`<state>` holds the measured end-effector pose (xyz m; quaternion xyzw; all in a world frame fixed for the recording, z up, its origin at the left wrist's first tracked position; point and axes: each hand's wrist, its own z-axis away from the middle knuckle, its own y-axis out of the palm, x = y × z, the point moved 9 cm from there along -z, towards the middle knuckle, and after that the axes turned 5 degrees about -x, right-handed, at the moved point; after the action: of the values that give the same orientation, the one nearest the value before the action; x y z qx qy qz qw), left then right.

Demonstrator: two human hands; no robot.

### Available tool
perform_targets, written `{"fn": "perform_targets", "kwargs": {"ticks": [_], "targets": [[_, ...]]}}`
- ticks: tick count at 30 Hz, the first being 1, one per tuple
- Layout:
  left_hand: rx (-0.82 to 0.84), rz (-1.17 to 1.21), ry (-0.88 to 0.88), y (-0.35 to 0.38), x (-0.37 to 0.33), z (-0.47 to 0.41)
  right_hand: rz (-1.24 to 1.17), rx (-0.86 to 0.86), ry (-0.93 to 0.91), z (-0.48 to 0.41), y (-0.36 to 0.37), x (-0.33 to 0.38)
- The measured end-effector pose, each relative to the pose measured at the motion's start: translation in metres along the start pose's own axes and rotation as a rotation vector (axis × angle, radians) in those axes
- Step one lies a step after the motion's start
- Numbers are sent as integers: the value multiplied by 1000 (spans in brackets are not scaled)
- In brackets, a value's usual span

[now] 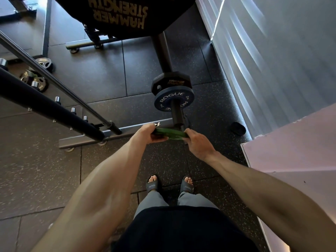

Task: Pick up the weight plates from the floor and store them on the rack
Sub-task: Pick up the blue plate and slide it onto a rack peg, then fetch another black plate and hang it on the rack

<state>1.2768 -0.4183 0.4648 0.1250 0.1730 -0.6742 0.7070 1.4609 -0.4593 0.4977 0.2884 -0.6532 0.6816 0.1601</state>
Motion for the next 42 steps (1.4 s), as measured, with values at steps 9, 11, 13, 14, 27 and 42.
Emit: {"fn": "perform_targets", "kwargs": {"ticks": [9,11,13,14,27,42], "targets": [[-69,-249,-18,8,-6,-6,26,-40,98,-19,-30,-26],[-104,-273,27,11,-11,-10,56,-42,99,-25,-34,-32],[-116,-244,40,15,-15,-14,81,-40,102,-31,-37,-38],[-120,-227,40,17,-16,-17,90,-36,104,-34,-38,-39],[-197,-21,109,25,-34,-44,167,19,79,-79,-32,-56],[-306,-28,263,-1,-57,-25,243,-53,-146,-106,-54,-12]]}}
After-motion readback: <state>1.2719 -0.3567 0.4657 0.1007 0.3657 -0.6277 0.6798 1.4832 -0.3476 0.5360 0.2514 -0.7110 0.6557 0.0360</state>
